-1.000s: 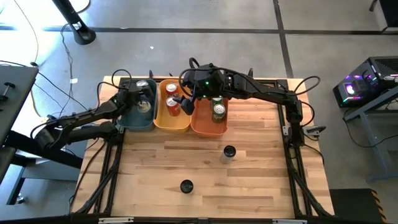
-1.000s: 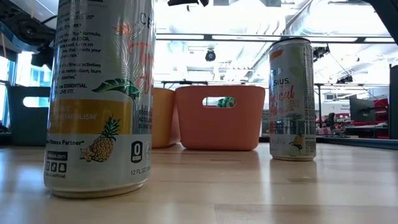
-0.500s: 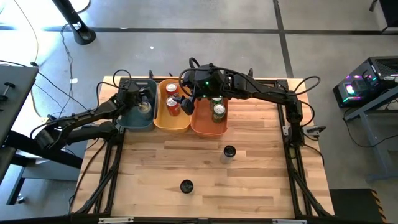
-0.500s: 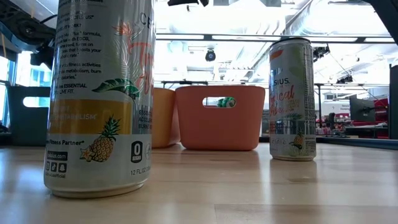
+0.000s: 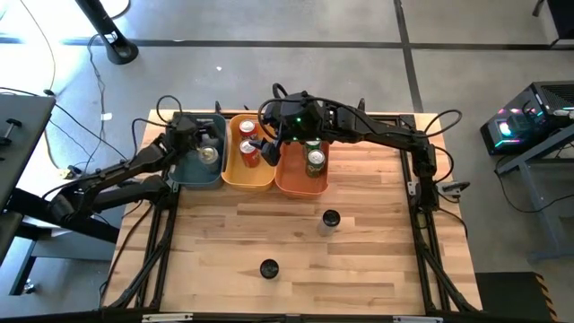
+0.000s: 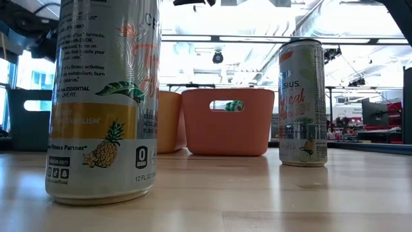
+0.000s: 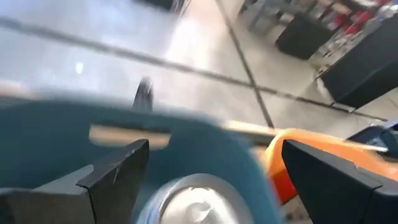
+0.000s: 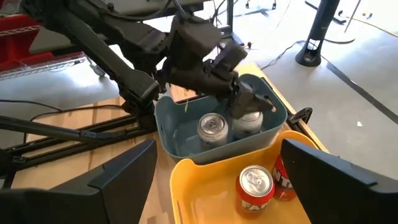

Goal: Sort soda cans
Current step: Move the top black soda can to the right of the orange bin

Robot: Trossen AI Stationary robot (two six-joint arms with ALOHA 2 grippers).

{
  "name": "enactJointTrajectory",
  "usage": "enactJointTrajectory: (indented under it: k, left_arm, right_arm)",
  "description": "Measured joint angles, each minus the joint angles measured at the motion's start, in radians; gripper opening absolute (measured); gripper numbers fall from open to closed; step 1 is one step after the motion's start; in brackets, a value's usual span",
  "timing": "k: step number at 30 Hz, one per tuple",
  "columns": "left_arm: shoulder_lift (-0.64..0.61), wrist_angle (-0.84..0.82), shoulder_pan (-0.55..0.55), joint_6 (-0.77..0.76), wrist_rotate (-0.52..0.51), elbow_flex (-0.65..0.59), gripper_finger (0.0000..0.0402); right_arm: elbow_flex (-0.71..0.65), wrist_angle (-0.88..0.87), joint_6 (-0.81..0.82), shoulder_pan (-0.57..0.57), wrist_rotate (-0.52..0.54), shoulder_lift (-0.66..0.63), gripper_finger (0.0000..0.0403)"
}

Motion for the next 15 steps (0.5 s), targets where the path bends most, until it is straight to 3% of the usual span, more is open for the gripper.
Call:
enactJointTrajectory:
  k: [6,11,15]
  left_arm:
    - [-0.029,0.001,0.000,0.143,0.001,0.105,0.0360]
    - [-0.035,0.002,-0.016,0.160,0.242,0.199,0.0360]
    - [-0.035,0.003,-0.093,0.160,0.376,0.236,0.0357]
  right_arm:
    - [0.000,0.016,-0.056,0.000,0.000,0.000,0.0337]
    - [0.002,0.002,-0.102,-0.009,0.031,-0.020,0.0337]
    - [0.005,-0.016,-0.095,-0.022,0.051,-0.063,0.0336]
